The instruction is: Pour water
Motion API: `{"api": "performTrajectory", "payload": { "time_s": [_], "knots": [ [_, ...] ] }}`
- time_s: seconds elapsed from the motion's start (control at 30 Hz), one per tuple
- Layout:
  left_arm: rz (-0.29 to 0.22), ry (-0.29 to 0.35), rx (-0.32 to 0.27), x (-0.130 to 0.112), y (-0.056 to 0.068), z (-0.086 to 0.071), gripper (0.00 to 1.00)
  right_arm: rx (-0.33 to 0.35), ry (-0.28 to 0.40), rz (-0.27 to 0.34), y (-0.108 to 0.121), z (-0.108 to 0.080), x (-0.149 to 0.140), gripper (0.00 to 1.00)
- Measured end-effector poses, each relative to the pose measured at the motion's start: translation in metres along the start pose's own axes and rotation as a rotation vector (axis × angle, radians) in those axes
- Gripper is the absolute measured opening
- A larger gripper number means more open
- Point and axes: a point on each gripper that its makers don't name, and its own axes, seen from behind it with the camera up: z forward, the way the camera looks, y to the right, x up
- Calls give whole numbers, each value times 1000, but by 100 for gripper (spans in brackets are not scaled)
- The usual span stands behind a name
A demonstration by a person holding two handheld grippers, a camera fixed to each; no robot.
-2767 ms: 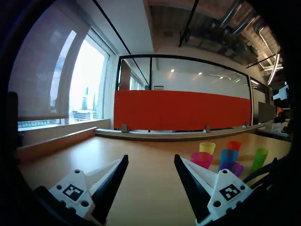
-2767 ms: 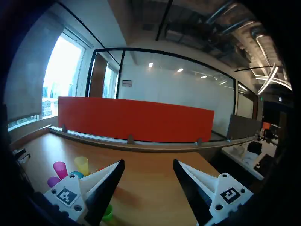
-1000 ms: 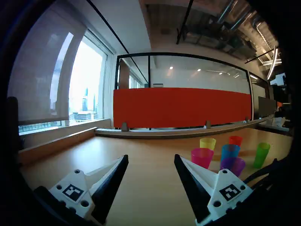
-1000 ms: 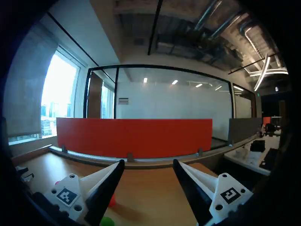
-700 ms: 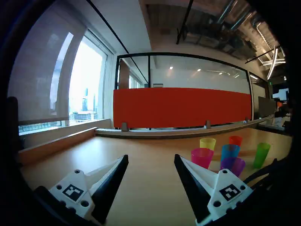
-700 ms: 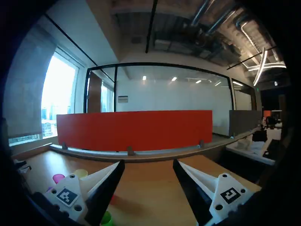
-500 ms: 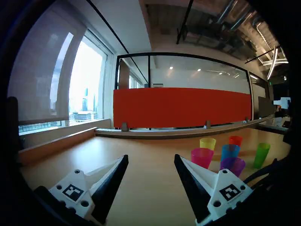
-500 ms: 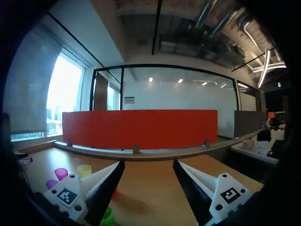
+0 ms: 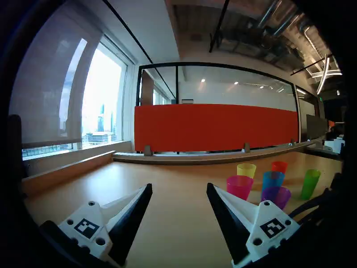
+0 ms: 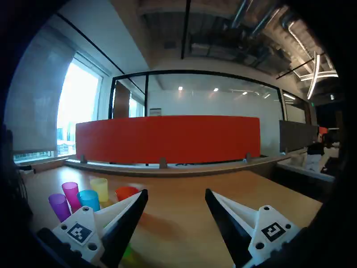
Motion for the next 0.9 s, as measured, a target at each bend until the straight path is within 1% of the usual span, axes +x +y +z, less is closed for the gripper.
{"api": "performTrajectory", "payload": {
  "time_s": [0.1,0.2,0.3,0.5,0.6,0.9],
  "knots": [
    [0,0,0,0,0,0,90,10,0,5,-1,0,-10,100],
    [0,0,0,0,0,0,90,19,-8,-7,-1,0,-19,99],
    [0,0,0,0,0,0,90,21,-8,-14,-1,-1,-21,100],
    [0,0,0,0,0,0,90,18,-4,-8,4,-2,-27,100],
    [0,0,0,0,0,0,90,20,-5,-9,6,-5,-25,100],
    [0,0,0,0,1,-1,90,24,-11,-28,3,-4,-28,99]
  ]
}}
